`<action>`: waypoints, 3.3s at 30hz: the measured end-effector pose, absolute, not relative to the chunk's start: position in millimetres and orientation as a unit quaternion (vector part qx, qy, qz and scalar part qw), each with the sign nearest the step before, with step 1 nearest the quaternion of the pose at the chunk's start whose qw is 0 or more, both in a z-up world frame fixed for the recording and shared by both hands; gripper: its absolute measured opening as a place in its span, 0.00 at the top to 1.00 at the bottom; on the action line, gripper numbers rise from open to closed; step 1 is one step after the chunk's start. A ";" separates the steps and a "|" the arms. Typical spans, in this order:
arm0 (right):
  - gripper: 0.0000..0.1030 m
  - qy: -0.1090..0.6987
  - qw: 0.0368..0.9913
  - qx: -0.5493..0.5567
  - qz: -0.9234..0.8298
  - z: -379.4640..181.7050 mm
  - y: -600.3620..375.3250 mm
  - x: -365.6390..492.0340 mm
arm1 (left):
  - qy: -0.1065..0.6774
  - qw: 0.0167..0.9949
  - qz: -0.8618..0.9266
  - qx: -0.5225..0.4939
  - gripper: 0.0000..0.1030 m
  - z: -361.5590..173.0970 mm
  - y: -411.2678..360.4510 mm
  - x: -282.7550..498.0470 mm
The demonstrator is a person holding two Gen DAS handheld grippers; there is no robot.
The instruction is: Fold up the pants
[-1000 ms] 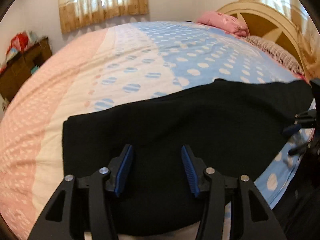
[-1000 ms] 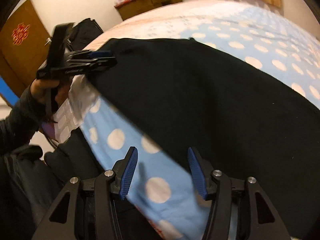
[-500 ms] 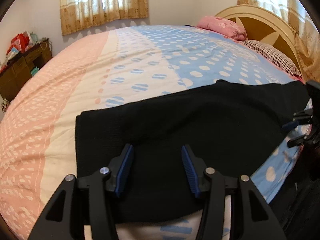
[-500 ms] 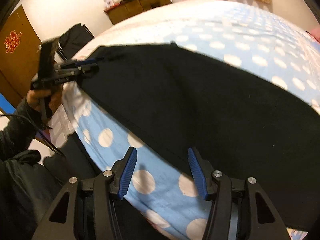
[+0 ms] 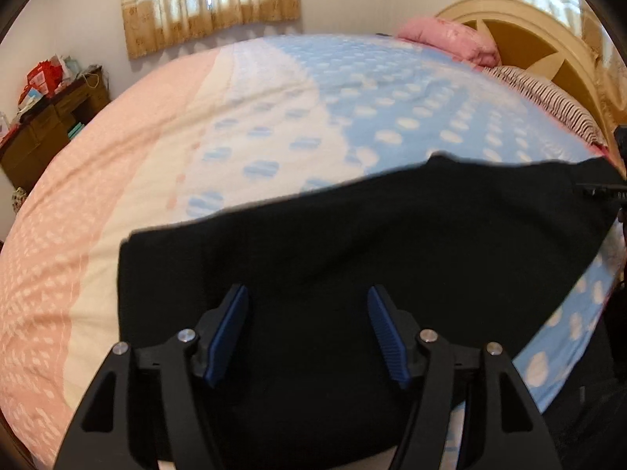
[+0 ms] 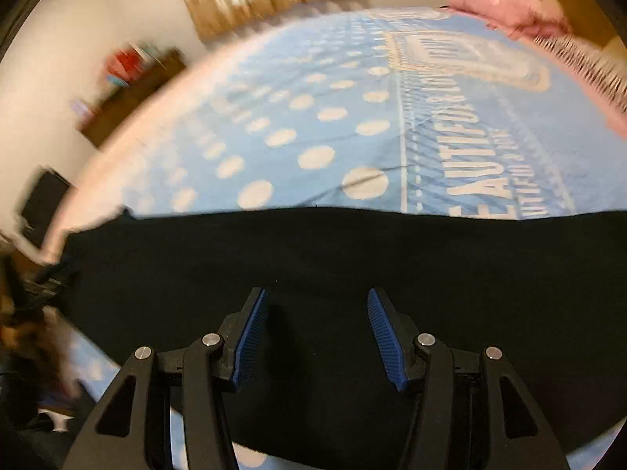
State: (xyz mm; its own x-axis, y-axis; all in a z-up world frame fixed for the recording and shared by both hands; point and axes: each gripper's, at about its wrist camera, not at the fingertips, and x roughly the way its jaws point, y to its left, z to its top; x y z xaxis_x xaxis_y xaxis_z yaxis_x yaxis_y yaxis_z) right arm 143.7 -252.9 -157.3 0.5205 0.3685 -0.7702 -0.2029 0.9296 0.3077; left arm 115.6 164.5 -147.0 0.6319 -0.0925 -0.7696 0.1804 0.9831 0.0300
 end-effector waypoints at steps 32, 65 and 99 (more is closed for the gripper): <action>0.45 0.346 0.907 0.216 -0.109 -99.0 -480.9 83.1 | 0.429 0.893 -0.120 0.064 0.27 -129.9 77.8 137.2; 0.50 0.358 0.886 0.289 -0.056 -118.0 -539.2 63.4 | 0.447 0.872 -0.175 0.093 0.18 -143.5 -17.0 169.4; 0.86 0.349 0.925 0.097 0.119 -41.9 -291.6 78.5 | 0.438 0.860 -0.260 0.032 0.17 -120.5 -39.8 142.4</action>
